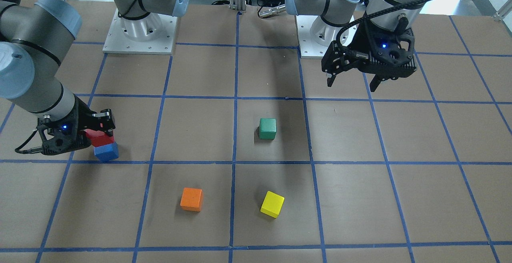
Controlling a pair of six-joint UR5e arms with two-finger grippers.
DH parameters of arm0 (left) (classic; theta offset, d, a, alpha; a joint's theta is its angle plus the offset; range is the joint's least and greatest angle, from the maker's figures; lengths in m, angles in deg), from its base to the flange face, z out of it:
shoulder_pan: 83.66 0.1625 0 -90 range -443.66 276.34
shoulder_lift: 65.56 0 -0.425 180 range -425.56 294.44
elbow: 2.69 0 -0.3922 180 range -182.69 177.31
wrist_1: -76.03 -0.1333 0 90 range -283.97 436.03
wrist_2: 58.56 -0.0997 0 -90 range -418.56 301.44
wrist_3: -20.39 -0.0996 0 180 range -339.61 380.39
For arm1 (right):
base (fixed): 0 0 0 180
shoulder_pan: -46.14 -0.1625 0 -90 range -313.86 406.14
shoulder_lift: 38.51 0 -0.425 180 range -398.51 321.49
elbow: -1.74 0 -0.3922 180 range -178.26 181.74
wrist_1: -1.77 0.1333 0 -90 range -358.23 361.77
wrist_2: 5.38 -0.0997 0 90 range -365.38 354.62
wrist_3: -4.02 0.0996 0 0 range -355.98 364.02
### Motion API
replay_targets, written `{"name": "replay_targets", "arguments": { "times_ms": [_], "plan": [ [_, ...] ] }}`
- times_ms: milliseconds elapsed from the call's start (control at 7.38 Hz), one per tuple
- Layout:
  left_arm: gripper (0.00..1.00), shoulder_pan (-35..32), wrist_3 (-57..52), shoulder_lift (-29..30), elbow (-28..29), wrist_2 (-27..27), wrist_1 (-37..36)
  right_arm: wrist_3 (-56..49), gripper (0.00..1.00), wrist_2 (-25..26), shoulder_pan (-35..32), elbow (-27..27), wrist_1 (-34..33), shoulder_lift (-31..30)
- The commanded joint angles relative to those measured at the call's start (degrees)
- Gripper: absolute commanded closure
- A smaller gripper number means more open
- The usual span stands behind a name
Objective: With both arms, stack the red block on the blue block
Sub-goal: 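Carry the red cube with the right gripper above the blue cube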
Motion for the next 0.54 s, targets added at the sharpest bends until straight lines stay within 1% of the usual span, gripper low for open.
{"name": "replay_targets", "arguments": {
  "times_ms": [0, 271, 407],
  "plan": [
    [0.00, 0.0, 0.0, 0.2, 0.4, -0.2, 0.3, -4.0, 1.00, 0.3, 1.4, -2.5, -4.2, 0.4],
    [0.00, 0.0, 0.0, 0.1, 0.3, -0.2, 0.7, -3.9, 1.00, 0.2, 1.4, -3.5, -5.7, 0.7],
    [0.00, -0.2, 0.0, 0.2, 0.3, -0.2, 0.7, -4.1, 1.00, 0.3, 1.4, -4.4, -7.6, 0.8]
  ]
}}
